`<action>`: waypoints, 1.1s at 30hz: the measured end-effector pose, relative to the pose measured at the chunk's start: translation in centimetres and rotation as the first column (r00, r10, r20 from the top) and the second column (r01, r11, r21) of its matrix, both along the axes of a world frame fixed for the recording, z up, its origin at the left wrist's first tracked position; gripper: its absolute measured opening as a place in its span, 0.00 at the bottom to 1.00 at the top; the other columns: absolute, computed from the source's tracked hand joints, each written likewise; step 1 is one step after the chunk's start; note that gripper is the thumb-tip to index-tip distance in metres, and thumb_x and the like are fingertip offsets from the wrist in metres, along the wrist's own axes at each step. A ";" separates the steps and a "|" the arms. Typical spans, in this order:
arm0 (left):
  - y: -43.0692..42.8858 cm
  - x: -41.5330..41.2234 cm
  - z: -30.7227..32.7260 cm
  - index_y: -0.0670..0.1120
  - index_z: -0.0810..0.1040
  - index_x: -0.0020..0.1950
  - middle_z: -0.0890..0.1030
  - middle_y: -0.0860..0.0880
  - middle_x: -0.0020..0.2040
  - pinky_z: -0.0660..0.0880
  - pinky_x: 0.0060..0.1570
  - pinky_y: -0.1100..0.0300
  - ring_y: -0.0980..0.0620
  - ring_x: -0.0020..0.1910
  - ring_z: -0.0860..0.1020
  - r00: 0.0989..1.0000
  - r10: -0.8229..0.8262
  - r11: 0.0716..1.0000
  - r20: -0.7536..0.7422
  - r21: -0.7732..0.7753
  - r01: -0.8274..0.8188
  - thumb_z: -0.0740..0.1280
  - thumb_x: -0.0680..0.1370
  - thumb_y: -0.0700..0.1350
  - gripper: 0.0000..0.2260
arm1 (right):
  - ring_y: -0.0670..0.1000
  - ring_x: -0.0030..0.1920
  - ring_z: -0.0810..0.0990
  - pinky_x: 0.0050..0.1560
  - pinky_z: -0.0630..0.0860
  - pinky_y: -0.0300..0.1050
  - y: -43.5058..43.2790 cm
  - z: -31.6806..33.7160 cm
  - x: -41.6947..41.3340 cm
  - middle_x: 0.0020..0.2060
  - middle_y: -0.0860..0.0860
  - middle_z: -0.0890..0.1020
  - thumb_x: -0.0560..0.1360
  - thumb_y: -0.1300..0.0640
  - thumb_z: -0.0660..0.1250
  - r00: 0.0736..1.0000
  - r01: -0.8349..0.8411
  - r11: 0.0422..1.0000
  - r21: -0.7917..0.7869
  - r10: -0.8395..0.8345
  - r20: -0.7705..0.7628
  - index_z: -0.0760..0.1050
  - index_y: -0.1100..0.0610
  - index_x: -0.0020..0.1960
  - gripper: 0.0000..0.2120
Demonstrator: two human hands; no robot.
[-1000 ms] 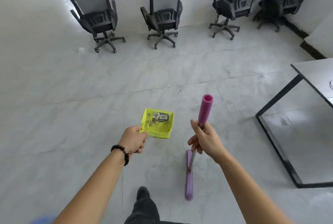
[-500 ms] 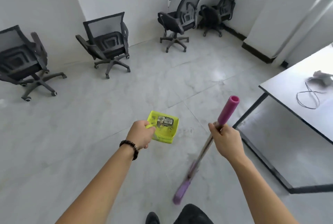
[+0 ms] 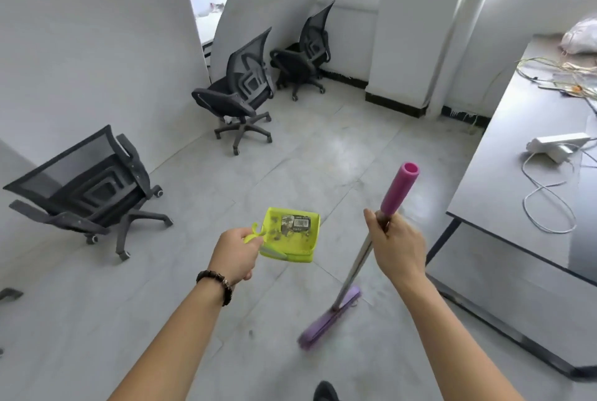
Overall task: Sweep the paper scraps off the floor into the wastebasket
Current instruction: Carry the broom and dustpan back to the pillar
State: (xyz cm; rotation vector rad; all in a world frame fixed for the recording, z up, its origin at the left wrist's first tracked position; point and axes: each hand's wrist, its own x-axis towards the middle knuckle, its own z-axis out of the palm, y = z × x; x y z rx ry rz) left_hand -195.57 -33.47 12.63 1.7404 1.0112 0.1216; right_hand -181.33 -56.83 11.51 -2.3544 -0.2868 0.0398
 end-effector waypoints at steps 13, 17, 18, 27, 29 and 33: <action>21.4 29.5 -1.7 0.50 0.79 0.47 0.83 0.44 0.43 0.76 0.32 0.53 0.46 0.25 0.74 0.990 -0.133 0.975 0.036 0.184 0.125 0.68 0.74 0.45 0.03 | 0.52 0.30 0.75 0.33 0.73 0.49 19.4 -0.7 27.0 0.27 0.50 0.75 0.79 0.41 0.58 0.991 0.115 0.988 -0.103 -0.107 0.080 0.69 0.53 0.36 0.20; 28.1 41.1 -0.5 0.49 0.79 0.46 0.80 0.47 0.40 0.79 0.32 0.56 0.46 0.25 0.77 0.964 -0.264 0.946 0.010 0.197 0.257 0.68 0.75 0.46 0.02 | 0.53 0.32 0.76 0.35 0.74 0.51 24.4 -0.4 35.7 0.29 0.52 0.76 0.80 0.44 0.59 0.978 0.201 0.975 -0.091 -0.196 0.069 0.73 0.56 0.38 0.19; 29.5 44.1 -0.1 0.48 0.79 0.46 0.80 0.48 0.38 0.79 0.32 0.56 0.46 0.24 0.77 0.955 -0.298 0.937 0.002 0.194 0.292 0.69 0.75 0.47 0.03 | 0.53 0.32 0.76 0.35 0.74 0.50 25.4 0.0 37.7 0.29 0.52 0.76 0.80 0.44 0.59 0.972 0.228 0.971 -0.077 -0.223 0.075 0.73 0.57 0.38 0.19; 34.6 70.1 2.9 0.46 0.80 0.46 0.81 0.48 0.31 0.82 0.31 0.54 0.48 0.23 0.80 0.864 -0.503 0.843 -0.025 0.207 0.497 0.68 0.76 0.43 0.02 | 0.52 0.32 0.75 0.33 0.72 0.49 29.4 3.0 54.1 0.30 0.53 0.75 0.80 0.48 0.63 0.905 0.392 0.913 0.113 -0.405 0.127 0.72 0.59 0.38 0.18; 35.2 75.9 2.3 0.45 0.80 0.47 0.81 0.46 0.30 0.82 0.33 0.51 0.47 0.22 0.80 0.857 -0.516 0.842 -0.001 0.187 0.507 0.68 0.77 0.42 0.02 | 0.52 0.31 0.75 0.32 0.72 0.48 29.9 2.2 59.0 0.30 0.53 0.74 0.80 0.48 0.63 0.895 0.408 0.902 0.140 -0.426 0.137 0.72 0.59 0.37 0.18; 36.2 87.1 1.2 0.48 0.79 0.44 0.80 0.44 0.29 0.83 0.37 0.45 0.46 0.22 0.79 0.849 -0.528 0.839 0.023 0.165 0.518 0.69 0.76 0.44 0.01 | 0.52 0.32 0.75 0.34 0.71 0.48 31.1 0.4 70.2 0.30 0.52 0.75 0.80 0.48 0.63 0.879 0.435 0.884 0.174 -0.458 0.134 0.71 0.57 0.38 0.17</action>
